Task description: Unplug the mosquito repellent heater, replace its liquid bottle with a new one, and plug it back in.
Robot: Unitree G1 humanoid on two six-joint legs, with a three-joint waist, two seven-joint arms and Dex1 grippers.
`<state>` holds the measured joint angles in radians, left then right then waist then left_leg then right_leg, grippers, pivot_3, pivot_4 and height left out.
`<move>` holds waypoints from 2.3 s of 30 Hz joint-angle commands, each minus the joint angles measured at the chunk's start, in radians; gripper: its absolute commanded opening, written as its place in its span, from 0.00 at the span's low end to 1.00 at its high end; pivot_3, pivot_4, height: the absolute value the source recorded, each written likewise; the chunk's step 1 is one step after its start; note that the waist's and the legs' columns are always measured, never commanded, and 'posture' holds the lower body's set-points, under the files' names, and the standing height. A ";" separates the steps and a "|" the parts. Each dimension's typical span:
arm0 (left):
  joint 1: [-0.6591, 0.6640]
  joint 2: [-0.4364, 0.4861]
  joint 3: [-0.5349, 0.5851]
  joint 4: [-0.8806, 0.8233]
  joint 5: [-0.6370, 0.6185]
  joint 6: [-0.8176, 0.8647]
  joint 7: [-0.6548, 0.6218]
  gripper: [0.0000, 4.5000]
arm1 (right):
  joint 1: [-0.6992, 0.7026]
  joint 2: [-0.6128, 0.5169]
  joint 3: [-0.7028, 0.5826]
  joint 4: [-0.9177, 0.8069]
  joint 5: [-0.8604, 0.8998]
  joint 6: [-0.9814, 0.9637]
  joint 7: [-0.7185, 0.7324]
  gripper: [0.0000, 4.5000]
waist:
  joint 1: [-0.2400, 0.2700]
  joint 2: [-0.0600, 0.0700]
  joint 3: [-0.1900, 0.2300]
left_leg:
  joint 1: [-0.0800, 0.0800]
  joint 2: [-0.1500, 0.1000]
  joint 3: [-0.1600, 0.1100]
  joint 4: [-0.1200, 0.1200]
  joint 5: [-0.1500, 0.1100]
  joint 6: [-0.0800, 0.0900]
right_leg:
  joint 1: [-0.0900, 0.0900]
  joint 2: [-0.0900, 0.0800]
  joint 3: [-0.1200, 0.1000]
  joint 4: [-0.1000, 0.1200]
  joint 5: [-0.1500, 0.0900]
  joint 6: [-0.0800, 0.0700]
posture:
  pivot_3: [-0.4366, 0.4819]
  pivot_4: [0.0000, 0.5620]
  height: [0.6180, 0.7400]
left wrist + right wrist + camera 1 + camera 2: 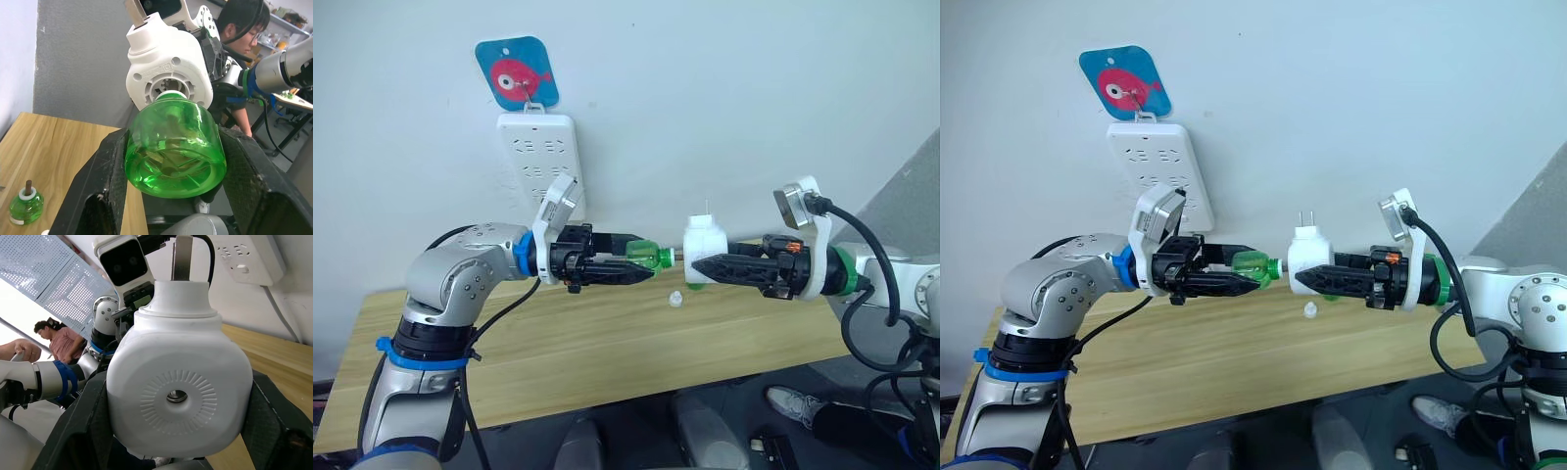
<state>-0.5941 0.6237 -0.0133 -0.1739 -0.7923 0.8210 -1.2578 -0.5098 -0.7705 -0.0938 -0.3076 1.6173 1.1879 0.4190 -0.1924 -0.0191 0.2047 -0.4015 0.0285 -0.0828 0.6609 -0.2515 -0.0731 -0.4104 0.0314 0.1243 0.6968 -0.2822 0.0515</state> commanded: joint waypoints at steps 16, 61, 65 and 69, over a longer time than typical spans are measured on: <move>-0.008 0.002 -0.019 -0.040 0.027 -0.057 -0.002 0.51 | -0.028 -0.008 0.016 -0.029 0.007 0.000 0.010 0.67 | 0.000 0.000 -0.001 | 0.000 0.000 0.000 0.000 0.000 0.000 | 0.000 0.000 0.000 0.000 0.000 0.000 | 0.27 0.19 0.97; -0.002 -0.116 -0.047 -0.046 0.031 -0.093 0.033 0.51 | -0.094 -0.100 0.111 -0.003 0.161 0.070 -0.155 1.00 | -0.001 0.000 -0.003 | 0.000 0.000 0.000 0.000 0.000 0.000 | 0.000 0.000 0.000 0.000 0.000 0.000 | 0.27 0.20 0.97; 0.004 -0.116 -0.045 -0.042 0.033 -0.096 0.036 0.51 | -0.094 -0.119 0.102 -0.005 0.183 0.067 -0.150 1.00 | 0.000 0.000 -0.003 | 0.000 0.000 0.000 0.000 0.000 0.000 | 0.000 0.000 0.000 0.000 0.000 0.000 | 0.27 0.20 0.97; 0.003 -0.128 -0.038 -0.028 0.034 -0.104 0.054 0.51 | -0.097 -0.135 0.101 -0.010 0.199 0.063 -0.144 1.00 | 0.000 0.000 -0.003 | 0.000 0.000 0.000 0.000 0.000 0.000 | 0.000 0.000 0.000 0.000 0.000 0.000 | 0.27 0.20 0.97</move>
<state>-0.5887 0.5045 -0.0756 -0.1896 -0.7459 0.7366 -1.2098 -0.5957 -0.8918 0.0391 -0.3000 1.7842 1.2697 0.2610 -0.1928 -0.0193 0.2019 -0.4016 0.0285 -0.0828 0.6610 -0.2515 -0.0731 -0.4102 0.0315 0.1244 0.6967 -0.2821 0.0514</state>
